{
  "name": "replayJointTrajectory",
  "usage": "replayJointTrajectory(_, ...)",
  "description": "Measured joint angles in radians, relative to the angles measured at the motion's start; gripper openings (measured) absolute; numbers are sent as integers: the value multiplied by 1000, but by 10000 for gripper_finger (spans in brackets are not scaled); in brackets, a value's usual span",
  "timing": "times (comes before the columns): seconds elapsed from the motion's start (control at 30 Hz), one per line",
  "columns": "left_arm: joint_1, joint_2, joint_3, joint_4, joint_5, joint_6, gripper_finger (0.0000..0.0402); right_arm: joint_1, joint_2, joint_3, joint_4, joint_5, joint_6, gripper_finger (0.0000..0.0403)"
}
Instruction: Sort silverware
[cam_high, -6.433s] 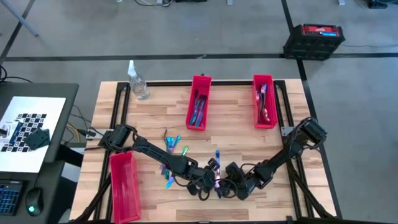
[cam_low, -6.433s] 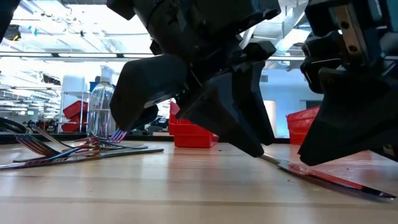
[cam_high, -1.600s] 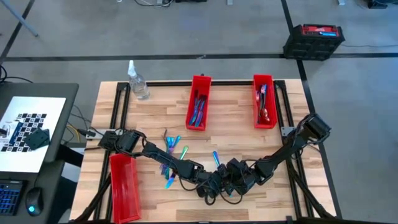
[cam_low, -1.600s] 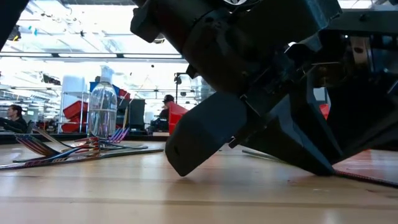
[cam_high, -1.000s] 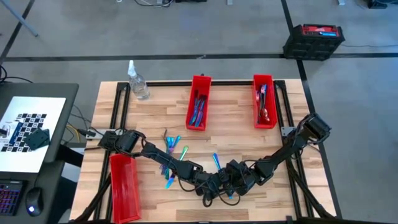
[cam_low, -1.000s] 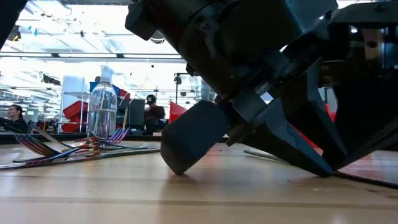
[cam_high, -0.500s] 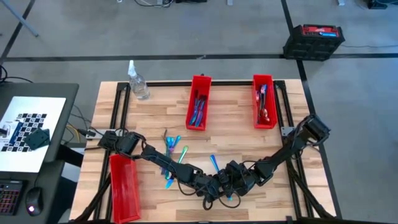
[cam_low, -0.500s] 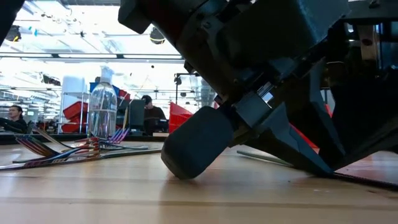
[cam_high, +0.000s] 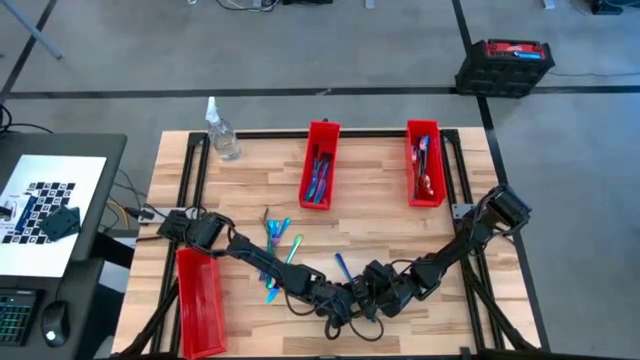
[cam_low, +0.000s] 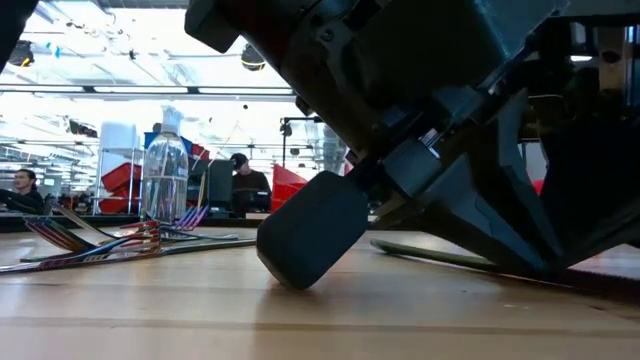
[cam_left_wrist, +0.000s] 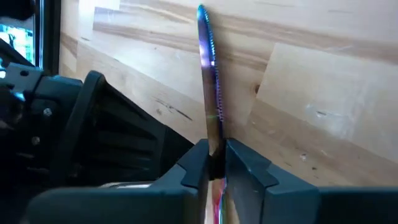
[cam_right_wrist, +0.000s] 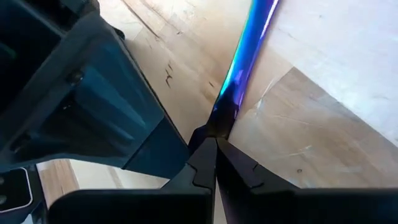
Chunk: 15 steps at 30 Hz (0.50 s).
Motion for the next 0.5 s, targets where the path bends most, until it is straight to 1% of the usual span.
replayJointTrajectory(0.13,0,0,0,14,31,17,10,11,2,-1,17,2,15,0)
replayJointTrajectory(0.33,0,2,-2,44,80,45,7,34,6,-2,47,18,26,0)
replayJointTrajectory(0.5,0,2,-4,57,87,38,3,39,8,-2,52,26,44,0)
